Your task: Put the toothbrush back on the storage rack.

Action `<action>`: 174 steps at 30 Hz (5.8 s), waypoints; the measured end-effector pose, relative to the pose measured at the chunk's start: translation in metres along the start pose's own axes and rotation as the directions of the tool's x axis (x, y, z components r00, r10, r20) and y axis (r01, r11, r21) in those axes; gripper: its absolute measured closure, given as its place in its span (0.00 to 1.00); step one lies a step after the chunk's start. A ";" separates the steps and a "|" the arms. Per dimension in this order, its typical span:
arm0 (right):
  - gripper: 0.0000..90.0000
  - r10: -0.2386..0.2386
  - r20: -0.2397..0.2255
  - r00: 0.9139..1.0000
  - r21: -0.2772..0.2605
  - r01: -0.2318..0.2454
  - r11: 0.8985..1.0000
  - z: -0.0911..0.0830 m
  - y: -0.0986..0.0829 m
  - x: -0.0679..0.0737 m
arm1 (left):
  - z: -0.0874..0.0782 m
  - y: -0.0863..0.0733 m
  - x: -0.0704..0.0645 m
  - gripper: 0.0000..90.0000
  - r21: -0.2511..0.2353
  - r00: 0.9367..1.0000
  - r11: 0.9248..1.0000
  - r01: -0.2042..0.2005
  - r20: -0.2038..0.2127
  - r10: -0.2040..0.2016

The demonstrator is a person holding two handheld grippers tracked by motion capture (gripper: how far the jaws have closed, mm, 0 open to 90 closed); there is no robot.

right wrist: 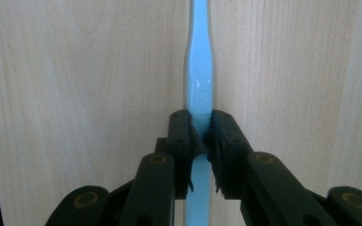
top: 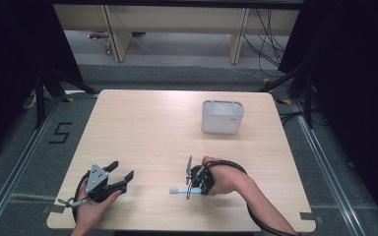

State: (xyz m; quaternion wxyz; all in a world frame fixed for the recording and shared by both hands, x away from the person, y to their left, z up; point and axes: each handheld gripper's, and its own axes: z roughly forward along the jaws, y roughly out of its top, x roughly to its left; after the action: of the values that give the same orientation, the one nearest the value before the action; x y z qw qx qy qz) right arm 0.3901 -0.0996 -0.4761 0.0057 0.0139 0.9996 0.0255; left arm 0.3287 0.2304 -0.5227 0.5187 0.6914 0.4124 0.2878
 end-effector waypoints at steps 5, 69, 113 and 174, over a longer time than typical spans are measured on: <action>0.88 0.051 -0.018 0.999 -0.001 -0.051 0.999 -0.002 -0.001 0.000 | 0.001 0.000 0.001 0.32 -0.013 1.000 1.000 0.003 0.006 -0.003; 0.88 0.682 0.019 0.732 -0.635 -0.518 0.573 -0.046 -0.094 -0.011 | -0.001 0.000 0.003 0.32 -0.011 1.000 1.000 0.021 -0.006 -0.022; 0.88 0.905 -0.119 0.408 -0.874 -0.476 0.100 -0.057 -0.140 -0.010 | -0.001 0.000 0.004 0.33 -0.012 1.000 0.999 0.030 -0.006 -0.030; 0.88 0.953 -0.099 0.285 -0.947 -0.320 -0.003 -0.075 -0.141 -0.040 | -0.002 0.000 0.005 0.33 -0.015 0.999 0.999 0.042 -0.006 -0.042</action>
State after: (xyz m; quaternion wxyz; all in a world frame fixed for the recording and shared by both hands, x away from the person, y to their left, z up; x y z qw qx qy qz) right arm 0.4255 -0.2450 -0.4075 0.3167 0.5194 0.6081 0.5101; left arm 0.3299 0.2358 -0.5227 0.5286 0.6776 0.4263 0.2823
